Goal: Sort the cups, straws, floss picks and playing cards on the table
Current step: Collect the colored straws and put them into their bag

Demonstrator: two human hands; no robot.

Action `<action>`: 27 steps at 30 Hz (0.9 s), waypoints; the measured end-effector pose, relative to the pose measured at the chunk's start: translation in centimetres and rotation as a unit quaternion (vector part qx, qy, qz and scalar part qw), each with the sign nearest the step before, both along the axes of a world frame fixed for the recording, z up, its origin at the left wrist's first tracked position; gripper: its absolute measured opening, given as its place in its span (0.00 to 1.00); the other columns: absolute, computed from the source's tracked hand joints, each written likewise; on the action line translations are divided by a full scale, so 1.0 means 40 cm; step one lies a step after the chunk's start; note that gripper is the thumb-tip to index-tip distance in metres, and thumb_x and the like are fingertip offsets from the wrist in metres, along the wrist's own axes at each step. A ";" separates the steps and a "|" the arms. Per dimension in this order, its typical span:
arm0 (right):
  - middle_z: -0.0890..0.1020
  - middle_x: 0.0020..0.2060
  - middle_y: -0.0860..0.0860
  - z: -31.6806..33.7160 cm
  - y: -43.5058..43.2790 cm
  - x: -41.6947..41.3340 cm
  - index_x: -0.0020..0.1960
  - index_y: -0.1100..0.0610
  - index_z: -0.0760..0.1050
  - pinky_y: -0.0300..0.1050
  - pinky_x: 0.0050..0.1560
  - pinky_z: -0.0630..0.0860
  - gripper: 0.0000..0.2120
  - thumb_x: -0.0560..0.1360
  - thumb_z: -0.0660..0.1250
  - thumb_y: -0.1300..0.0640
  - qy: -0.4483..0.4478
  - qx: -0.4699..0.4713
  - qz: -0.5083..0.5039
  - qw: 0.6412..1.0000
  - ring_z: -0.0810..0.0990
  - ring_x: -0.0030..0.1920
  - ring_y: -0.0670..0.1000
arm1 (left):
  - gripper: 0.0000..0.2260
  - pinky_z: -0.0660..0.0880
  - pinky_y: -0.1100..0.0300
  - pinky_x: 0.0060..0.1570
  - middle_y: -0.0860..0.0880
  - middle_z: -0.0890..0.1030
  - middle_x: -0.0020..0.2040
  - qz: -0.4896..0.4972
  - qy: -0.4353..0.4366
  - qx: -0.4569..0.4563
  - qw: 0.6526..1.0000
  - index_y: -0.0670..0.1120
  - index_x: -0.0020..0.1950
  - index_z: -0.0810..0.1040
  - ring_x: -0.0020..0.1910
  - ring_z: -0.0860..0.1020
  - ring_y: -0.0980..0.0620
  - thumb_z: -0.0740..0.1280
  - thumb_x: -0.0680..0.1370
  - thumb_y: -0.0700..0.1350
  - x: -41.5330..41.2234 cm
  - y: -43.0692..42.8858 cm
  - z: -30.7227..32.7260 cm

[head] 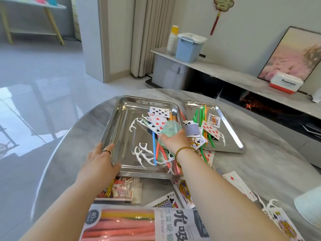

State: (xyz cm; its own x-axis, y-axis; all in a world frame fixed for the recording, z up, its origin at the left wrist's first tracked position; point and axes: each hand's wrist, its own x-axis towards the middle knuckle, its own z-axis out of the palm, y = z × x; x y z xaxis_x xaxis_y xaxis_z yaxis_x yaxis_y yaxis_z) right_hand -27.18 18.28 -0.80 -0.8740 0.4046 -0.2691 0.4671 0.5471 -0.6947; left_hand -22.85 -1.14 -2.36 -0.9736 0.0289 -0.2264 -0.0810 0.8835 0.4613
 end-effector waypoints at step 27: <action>0.77 0.55 0.59 0.015 -0.059 0.000 0.57 0.64 0.72 0.46 0.50 0.71 0.12 0.79 0.55 0.61 0.028 0.210 0.077 0.974 0.75 0.56 0.58 | 0.35 0.61 0.52 0.67 0.49 0.55 0.74 0.010 0.014 0.053 0.998 0.48 0.75 0.47 0.71 0.59 0.47 0.65 0.75 0.48 0.007 0.000 0.017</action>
